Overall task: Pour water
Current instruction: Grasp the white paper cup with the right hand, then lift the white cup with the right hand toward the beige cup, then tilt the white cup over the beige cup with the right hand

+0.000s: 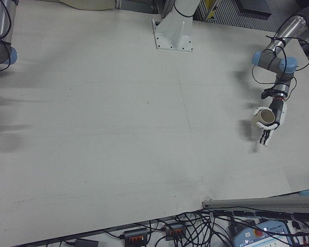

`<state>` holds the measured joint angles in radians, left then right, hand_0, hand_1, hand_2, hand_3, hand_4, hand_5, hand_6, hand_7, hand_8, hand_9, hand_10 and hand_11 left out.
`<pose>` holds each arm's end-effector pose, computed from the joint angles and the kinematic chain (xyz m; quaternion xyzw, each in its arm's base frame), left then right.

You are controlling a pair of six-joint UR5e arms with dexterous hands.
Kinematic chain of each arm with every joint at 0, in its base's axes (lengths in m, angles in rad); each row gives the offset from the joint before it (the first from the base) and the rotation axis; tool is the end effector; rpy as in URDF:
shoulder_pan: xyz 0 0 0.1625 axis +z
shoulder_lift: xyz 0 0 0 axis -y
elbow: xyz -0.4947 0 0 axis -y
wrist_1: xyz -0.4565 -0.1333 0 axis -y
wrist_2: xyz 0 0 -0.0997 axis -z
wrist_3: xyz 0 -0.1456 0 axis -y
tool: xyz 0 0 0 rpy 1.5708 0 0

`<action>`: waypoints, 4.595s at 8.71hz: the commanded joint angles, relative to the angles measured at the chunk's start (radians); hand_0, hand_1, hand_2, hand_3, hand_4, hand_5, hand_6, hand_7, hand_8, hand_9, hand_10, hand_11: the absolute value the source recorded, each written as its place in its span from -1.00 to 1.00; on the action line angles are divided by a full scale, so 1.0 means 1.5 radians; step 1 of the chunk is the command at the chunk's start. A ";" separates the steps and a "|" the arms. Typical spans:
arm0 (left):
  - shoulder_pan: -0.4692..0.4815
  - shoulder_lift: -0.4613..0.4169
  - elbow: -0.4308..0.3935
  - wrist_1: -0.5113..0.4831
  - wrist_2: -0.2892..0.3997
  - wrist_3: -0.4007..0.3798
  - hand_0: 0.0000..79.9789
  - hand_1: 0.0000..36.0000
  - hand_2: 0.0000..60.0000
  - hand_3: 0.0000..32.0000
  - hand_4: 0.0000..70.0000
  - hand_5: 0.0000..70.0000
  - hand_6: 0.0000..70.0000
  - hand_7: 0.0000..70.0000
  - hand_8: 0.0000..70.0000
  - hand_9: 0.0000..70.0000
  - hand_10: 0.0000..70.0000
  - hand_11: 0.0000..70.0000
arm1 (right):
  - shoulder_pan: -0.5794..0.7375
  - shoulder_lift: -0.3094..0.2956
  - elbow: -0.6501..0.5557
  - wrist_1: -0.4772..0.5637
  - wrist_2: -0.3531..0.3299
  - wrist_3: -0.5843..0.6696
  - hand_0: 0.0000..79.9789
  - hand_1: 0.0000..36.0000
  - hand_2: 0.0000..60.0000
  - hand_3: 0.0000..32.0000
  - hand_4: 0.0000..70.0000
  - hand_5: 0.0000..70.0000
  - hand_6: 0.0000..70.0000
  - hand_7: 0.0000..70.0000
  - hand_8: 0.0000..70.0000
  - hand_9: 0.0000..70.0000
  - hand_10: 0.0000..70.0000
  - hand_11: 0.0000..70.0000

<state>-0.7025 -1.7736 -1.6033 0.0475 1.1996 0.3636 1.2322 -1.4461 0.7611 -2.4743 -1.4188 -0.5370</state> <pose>0.4106 -0.5914 0.6132 -0.0751 0.7625 -0.5937 0.2461 -0.0386 -0.5771 1.0444 0.1231 -0.6900 0.6668 0.2534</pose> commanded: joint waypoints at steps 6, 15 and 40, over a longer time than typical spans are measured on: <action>0.000 0.020 -0.013 -0.011 0.001 -0.001 0.52 0.78 1.00 -1.00 1.00 1.00 -0.85 -0.69 -0.92 -0.94 -0.89 -0.79 | 0.011 -0.014 0.014 -0.004 0.005 0.072 1.00 0.70 0.48 -1.00 0.62 0.99 1.00 0.88 1.00 1.00 0.96 1.00; 0.111 -0.143 -0.035 0.149 0.001 0.014 0.59 0.91 1.00 -1.00 1.00 1.00 -0.83 -0.68 -0.91 -0.93 -0.89 -0.79 | 0.013 -0.070 0.446 -0.332 0.037 0.066 1.00 1.00 0.22 -1.00 0.56 1.00 1.00 0.97 0.95 1.00 0.63 1.00; 0.216 -0.562 0.278 0.129 -0.057 0.179 0.81 1.00 1.00 -1.00 1.00 1.00 -0.54 -0.47 -0.85 -0.89 -0.85 -0.73 | -0.295 0.193 0.895 -1.085 0.161 -0.362 1.00 1.00 1.00 -1.00 1.00 1.00 1.00 1.00 0.62 0.89 0.17 0.71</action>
<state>-0.3774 -2.6140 -1.1872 0.2414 1.1151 0.6283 0.8255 -1.1702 2.0709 -4.0456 -1.1983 -1.0588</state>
